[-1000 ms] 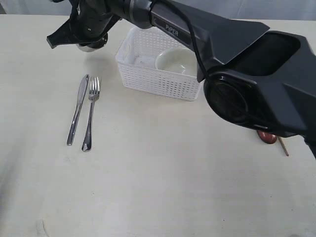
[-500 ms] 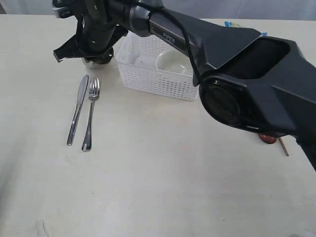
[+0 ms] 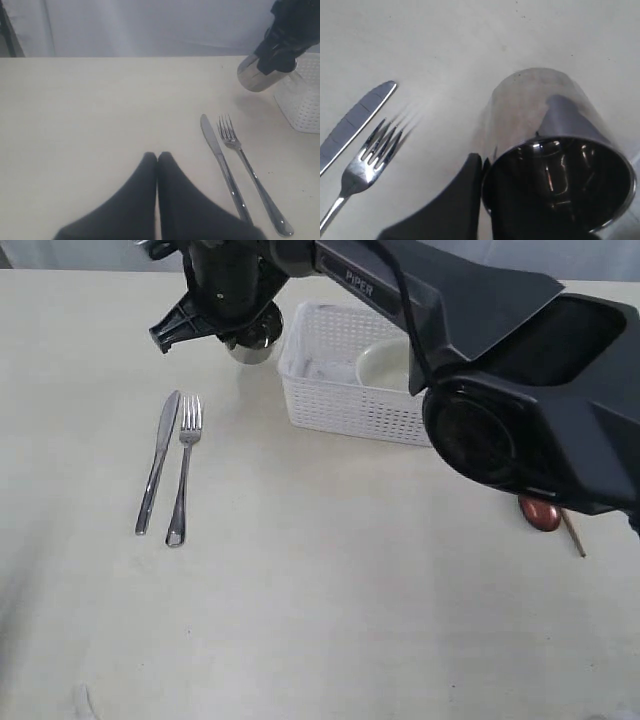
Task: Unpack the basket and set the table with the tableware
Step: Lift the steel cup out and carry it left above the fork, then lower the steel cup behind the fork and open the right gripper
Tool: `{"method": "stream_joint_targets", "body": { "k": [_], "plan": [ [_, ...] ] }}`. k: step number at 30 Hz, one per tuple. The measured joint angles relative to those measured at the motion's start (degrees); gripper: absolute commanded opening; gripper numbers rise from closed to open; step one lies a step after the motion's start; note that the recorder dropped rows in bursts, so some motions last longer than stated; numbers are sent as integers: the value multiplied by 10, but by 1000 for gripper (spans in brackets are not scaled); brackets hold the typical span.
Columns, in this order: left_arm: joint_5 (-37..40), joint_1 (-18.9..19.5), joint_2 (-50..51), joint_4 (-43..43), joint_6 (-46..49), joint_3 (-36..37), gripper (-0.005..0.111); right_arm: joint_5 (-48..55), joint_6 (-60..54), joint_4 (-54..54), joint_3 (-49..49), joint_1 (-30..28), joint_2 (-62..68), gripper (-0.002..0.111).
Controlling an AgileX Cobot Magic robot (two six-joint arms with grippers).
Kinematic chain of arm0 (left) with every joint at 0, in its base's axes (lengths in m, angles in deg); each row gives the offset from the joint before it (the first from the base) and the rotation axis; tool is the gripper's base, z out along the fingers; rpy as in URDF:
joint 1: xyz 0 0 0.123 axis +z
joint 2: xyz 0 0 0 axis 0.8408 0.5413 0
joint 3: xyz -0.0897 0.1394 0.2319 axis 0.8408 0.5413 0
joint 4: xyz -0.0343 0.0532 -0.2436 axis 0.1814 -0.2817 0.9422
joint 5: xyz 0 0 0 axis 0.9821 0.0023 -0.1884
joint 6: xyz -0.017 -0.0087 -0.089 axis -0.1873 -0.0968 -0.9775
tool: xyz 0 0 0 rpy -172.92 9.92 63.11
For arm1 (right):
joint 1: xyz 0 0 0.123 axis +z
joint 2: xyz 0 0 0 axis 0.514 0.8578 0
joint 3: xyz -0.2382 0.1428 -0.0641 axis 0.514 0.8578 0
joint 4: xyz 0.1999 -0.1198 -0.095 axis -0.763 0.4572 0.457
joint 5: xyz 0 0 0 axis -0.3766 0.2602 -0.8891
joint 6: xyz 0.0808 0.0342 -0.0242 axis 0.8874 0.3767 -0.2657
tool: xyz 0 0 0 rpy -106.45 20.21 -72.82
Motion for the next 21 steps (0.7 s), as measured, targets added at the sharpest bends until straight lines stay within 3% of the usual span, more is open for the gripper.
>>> {"method": "stream_joint_targets", "body": {
  "k": [4,11,21],
  "plan": [
    [0,0,0,0,0,0,0,-9,-17,-16,-2,-1,-1,-1],
    [0,0,0,0,0,0,0,-113,-82,-88,-2,3,15,-1],
    [0,0,0,0,0,0,0,-132,-77,-88,-2,4,36,-1]
  ]
}}
